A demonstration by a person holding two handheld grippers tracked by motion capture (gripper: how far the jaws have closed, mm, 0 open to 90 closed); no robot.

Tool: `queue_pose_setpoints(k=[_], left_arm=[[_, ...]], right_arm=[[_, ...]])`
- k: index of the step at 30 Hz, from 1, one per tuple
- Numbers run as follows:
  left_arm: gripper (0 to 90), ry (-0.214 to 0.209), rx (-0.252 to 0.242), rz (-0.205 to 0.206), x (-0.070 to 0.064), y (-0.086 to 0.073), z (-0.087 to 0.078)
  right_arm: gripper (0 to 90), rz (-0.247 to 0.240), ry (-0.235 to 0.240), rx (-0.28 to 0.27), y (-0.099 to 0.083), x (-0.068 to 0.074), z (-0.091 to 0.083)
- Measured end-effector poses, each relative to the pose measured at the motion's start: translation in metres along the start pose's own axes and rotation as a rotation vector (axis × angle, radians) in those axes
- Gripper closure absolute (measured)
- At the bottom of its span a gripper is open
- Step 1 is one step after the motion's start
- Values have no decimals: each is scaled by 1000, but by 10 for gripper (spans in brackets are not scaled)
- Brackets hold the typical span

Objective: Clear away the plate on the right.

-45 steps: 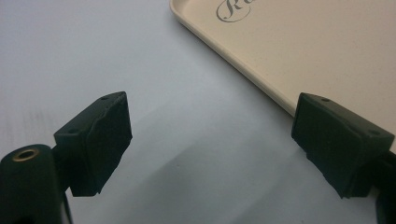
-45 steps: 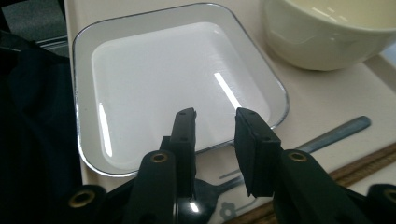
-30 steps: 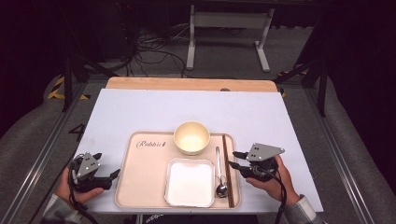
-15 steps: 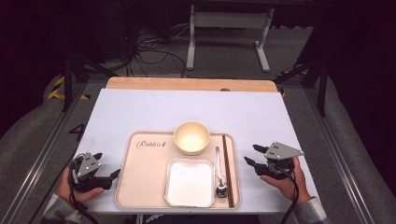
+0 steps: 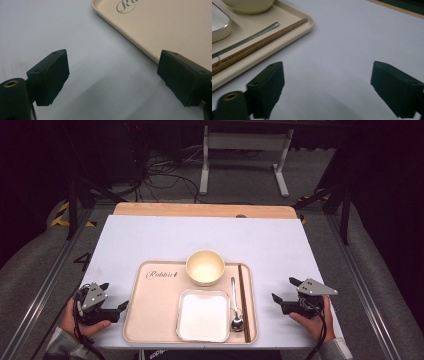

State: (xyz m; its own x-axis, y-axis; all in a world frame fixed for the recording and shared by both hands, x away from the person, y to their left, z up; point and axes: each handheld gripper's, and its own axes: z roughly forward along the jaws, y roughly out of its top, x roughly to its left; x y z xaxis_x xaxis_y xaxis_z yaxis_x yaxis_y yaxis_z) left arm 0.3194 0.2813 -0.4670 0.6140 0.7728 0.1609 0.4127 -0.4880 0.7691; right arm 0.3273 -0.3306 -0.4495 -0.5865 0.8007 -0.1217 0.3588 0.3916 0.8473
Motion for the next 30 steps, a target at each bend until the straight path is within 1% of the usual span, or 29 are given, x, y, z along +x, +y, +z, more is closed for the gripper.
queue_pose_setpoints(k=[1, 3, 5, 6, 10, 14, 16, 19, 23, 26, 30], left_arm=[[104, 1, 0, 4, 0, 1, 0], [101, -4, -2, 10, -1, 3, 2], [103, -9, -3, 8, 0, 3, 4], [101, -15, -8, 5, 1, 3, 5], [95, -16, -23, 9, 1, 6, 5], [94, -13, -22, 6, 1, 5, 5], [93, -9, -25, 3, 3, 6, 5], [91, -2, -28, 0, 4, 7, 5], [91, 1, -29, -1, 4, 7, 4], [91, 11, -33, -7, 5, 6, 3], [91, 20, -40, -19, 8, 5, 1]], right_arm=[[87, 20, 2, -9, -1, -1, 2], [85, 24, -3, -15, -2, -1, 1], [71, 19, -24, -19, -2, -1, 0], [74, 33, -35, -22, -3, -2, -2], [87, 28, -62, -4, -5, -2, -4], [99, 20, -74, -16, -4, -2, -6], [101, 11, -89, -24, -1, -3, -5], [105, 17, -91, -47, 3, -4, -5], [107, 9, -93, -42, 3, -3, -5], [108, 15, -95, -47, 3, -3, -6], [109, 8, -96, -41, 3, -3, -5]])
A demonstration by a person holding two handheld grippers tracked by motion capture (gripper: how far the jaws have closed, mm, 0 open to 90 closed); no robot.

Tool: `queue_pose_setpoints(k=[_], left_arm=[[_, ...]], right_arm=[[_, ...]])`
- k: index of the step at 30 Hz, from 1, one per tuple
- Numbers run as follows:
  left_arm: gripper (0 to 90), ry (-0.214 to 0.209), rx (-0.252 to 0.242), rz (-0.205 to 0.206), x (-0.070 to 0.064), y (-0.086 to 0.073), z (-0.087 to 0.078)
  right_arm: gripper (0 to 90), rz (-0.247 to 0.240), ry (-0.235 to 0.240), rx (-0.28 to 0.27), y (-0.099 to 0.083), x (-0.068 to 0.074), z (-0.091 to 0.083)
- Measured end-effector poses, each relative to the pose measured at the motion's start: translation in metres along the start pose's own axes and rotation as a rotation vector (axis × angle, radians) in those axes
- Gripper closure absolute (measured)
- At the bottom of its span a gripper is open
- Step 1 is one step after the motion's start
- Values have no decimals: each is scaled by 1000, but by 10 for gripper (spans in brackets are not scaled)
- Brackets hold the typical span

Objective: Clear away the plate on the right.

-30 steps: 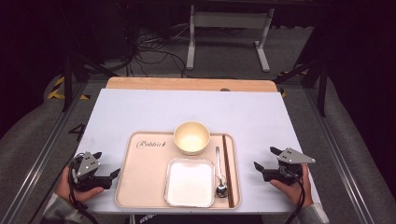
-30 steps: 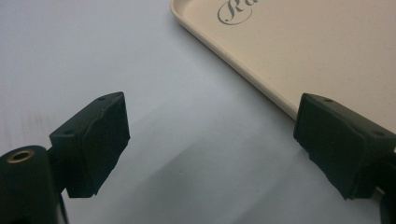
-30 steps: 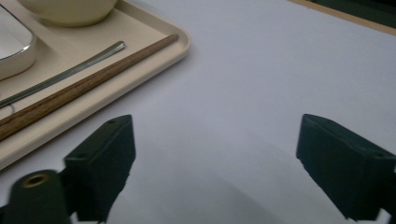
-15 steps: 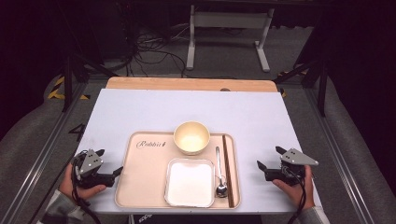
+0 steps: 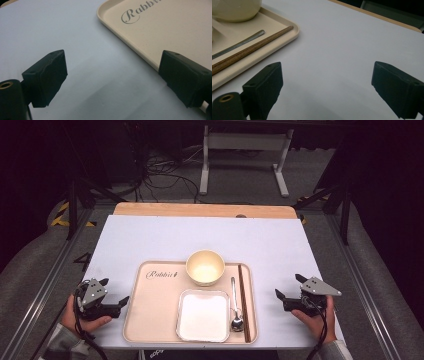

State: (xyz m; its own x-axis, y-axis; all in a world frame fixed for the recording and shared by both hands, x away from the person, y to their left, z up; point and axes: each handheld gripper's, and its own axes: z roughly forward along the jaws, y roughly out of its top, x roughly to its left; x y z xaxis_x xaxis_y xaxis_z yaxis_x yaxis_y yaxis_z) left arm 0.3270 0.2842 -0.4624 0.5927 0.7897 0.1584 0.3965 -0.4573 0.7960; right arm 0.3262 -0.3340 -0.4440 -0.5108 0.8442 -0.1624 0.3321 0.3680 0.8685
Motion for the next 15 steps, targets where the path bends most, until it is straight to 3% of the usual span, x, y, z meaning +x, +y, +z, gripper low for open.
queue_pose_setpoints(k=[15], left_arm=[[95, 15, 2, -12, 2, 0, -1]], right_arm=[[110, 9, 3, 2, -1, 0, 0]])
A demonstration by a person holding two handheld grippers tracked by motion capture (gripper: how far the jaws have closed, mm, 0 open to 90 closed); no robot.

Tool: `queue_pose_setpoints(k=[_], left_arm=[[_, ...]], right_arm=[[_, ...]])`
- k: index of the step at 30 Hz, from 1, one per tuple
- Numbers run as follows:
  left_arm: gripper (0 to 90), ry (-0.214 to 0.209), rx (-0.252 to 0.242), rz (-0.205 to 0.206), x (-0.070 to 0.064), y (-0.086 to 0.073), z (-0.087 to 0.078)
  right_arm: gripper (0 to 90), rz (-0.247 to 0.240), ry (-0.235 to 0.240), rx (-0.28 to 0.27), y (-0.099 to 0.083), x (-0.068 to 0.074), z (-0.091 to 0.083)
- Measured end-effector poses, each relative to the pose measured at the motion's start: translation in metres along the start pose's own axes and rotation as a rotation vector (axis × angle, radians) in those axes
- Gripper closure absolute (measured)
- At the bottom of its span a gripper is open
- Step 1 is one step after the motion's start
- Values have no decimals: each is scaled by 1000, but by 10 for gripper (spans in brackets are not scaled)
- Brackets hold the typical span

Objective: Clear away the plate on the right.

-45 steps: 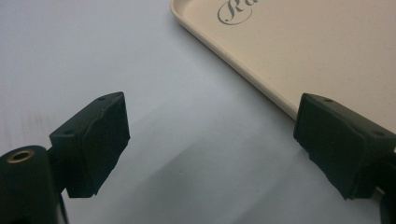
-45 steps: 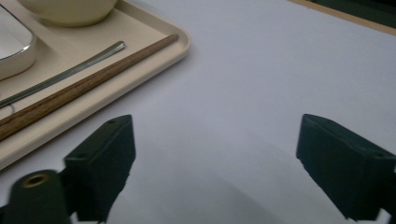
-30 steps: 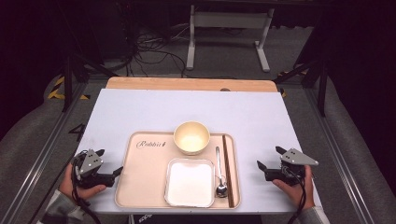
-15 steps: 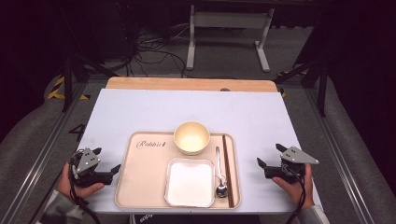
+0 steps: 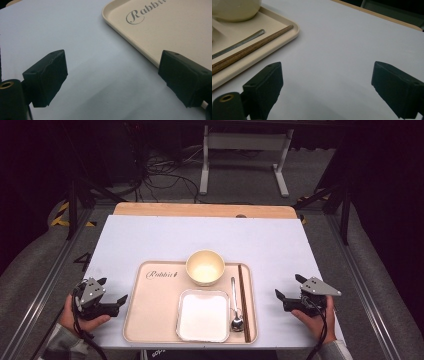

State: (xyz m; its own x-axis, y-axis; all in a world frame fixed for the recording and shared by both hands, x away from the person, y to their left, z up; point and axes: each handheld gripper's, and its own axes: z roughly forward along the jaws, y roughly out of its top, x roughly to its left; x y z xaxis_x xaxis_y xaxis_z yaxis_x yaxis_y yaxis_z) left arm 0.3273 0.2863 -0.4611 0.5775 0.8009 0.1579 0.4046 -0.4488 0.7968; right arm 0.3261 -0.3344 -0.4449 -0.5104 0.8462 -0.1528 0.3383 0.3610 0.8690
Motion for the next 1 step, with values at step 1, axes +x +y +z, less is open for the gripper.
queue_pose_setpoints(k=[1], left_arm=[[95, 0, 0, 0, 0, 0, 0]], right_arm=[[110, 0, 0, 0, 0, 0, 0]])
